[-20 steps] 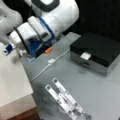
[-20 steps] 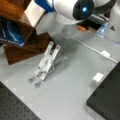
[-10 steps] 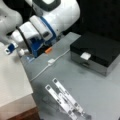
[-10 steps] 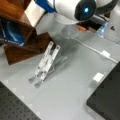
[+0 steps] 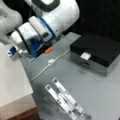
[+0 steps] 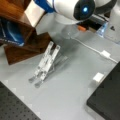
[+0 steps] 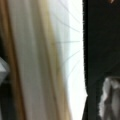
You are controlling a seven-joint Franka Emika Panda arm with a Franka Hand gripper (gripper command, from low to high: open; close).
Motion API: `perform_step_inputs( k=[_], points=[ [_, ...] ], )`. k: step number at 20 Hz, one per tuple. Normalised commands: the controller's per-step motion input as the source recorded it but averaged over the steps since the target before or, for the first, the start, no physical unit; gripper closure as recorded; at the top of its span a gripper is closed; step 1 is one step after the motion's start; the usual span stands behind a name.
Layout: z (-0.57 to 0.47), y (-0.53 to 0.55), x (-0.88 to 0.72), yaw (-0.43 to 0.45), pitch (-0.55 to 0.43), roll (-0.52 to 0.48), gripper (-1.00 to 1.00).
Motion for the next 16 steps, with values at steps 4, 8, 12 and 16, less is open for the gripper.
perform_step_inputs(
  k=[4, 8, 12, 16],
  points=[
    [-0.11, 0.02, 0.00, 0.075, -0.046, -0.002, 1.00],
    [-0.09, 0.11, 0.08, 0.101, 0.013, -0.064, 1.00],
    [-0.04, 0.30, 0.21, 0.094, 0.112, -0.158, 1.00],
    [-0.01, 0.34, 0.27, 0.111, 0.106, -0.146, 1.00]
  ],
)
